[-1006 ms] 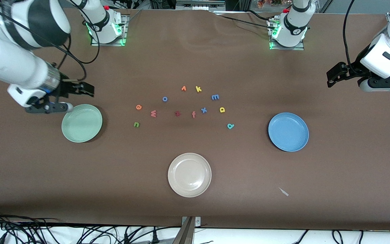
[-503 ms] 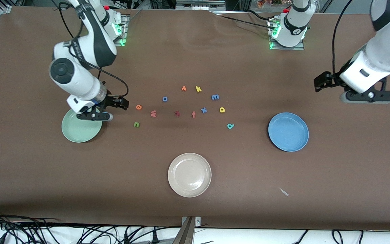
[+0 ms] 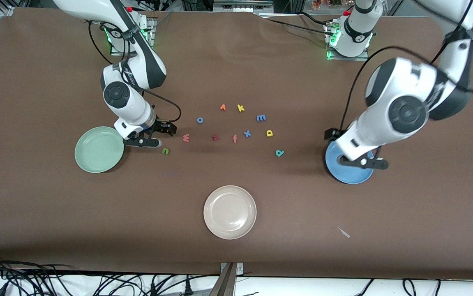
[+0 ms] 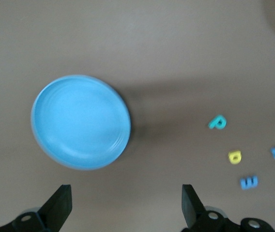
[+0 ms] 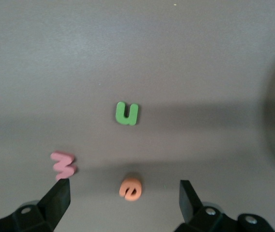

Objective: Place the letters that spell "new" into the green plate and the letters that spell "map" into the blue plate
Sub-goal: 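Reach the right gripper to the orange letter while the left gripper reaches the P, then close the right gripper on the orange letter while the left gripper grasps the P, then drop the orange letter on the green plate while the left gripper drops the P, then reach the right gripper to the green U while the left gripper reaches the yellow letter, then grasp the green U with the right gripper while the left gripper grasps the yellow letter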

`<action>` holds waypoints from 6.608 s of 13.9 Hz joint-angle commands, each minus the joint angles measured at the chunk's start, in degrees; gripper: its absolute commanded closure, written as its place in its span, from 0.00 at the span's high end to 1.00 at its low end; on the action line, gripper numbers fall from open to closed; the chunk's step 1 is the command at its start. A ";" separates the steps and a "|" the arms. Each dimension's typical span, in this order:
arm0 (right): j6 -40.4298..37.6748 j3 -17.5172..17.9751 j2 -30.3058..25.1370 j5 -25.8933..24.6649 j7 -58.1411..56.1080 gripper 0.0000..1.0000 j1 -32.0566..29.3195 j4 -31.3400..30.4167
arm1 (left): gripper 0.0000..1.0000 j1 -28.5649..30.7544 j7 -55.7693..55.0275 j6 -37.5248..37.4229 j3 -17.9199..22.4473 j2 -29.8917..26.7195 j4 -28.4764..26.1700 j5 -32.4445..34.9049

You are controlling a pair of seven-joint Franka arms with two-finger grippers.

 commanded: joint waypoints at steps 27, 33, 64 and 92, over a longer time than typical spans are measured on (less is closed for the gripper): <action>8.59 -0.05 4.97 0.08 3.25 0.41 3.18 -4.07 | 0.34 -14.79 7.11 23.60 0.36 18.76 -3.96 5.75; 8.50 -0.05 5.24 0.00 3.16 0.16 3.18 -4.07 | 0.06 -14.44 6.76 21.25 0.53 16.84 -3.35 5.76; -18.83 -10.61 7.87 1.83 -32.21 1.00 -8.95 16.76 | 1.00 -1.68 -6.73 14.97 -12.48 10.85 -9.12 6.63; -1.96 -0.84 13.15 2.37 4.65 0.57 -1.48 12.37 | 0.03 -1.10 -18.94 16.53 -13.00 5.93 -15.05 12.87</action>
